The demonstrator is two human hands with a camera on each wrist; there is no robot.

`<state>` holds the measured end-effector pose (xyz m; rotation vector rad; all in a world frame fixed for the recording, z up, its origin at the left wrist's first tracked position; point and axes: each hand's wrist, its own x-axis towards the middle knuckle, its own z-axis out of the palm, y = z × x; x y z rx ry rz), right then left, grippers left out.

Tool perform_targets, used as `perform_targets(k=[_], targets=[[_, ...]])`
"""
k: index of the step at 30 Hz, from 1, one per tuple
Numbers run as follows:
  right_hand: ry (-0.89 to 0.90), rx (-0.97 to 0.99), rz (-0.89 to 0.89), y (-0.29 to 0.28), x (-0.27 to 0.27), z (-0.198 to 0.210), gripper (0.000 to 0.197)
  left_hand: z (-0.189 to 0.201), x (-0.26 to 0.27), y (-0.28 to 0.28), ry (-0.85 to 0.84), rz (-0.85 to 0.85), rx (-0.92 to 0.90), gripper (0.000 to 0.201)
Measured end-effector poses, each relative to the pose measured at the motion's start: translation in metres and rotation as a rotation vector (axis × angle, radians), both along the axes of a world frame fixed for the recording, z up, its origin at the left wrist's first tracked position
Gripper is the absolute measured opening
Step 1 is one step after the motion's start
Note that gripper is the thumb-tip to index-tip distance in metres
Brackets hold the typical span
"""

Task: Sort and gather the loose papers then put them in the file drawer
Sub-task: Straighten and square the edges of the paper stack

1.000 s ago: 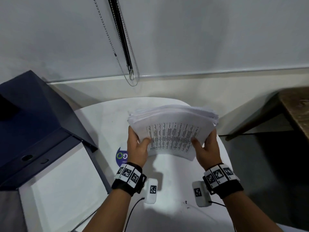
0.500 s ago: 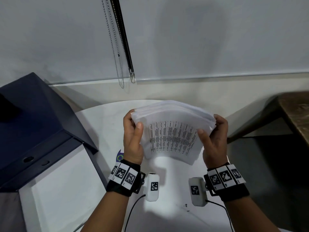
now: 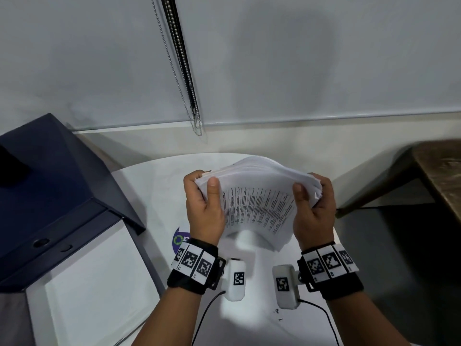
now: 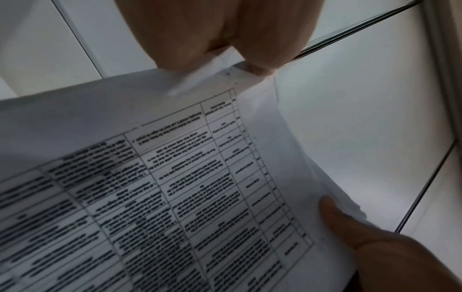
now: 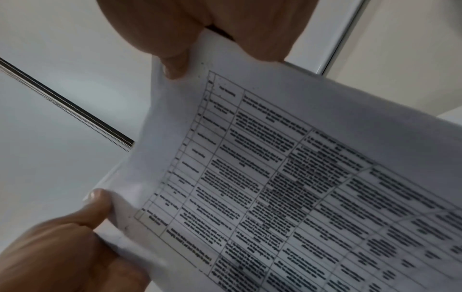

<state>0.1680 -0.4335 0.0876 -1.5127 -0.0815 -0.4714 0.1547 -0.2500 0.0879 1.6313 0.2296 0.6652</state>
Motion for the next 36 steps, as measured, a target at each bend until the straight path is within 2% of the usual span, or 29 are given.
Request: perform_targets(k=[3,6,9,12,19,21,24,27,33,36], targets=[[0.009,-0.022,-0.008,0.001,0.001,0.000,0.029,0.002,-0.004,0.000,-0.042,-0.001,-0.033,0.015],[0.033,-0.055,0.001,0.001,0.000,0.001,0.018,0.004,-0.005,0.002,-0.083,-0.054,-0.107,0.029],[0.028,-0.047,0.017,0.000,-0.001,0.003,0.031,0.004,-0.005,0.007,-0.121,-0.103,-0.142,0.051],[0.010,0.001,0.042,0.000,-0.001,0.007,0.045,0.004,-0.004,0.012,-0.099,-0.148,-0.189,0.063],[0.014,0.044,0.107,-0.006,0.006,-0.004,0.053,0.011,-0.002,0.016,-0.012,-0.237,-0.293,0.090],[0.035,0.045,0.115,-0.006,0.008,-0.006,0.056,0.012,0.000,0.016,0.005,-0.234,-0.276,0.086],[0.053,0.043,0.132,-0.004,0.009,-0.006,0.058,0.010,0.003,0.015,0.012,-0.206,-0.226,0.067],[0.046,0.039,0.123,0.000,0.007,-0.006,0.049,0.011,0.007,0.011,0.025,-0.141,-0.201,0.054],[0.013,0.052,0.057,0.001,0.002,-0.003,0.035,0.021,0.013,0.007,-0.010,0.093,-0.243,0.036],[-0.012,0.075,0.039,0.002,0.001,0.001,0.030,0.021,0.013,0.008,-0.041,0.092,-0.315,0.026]])
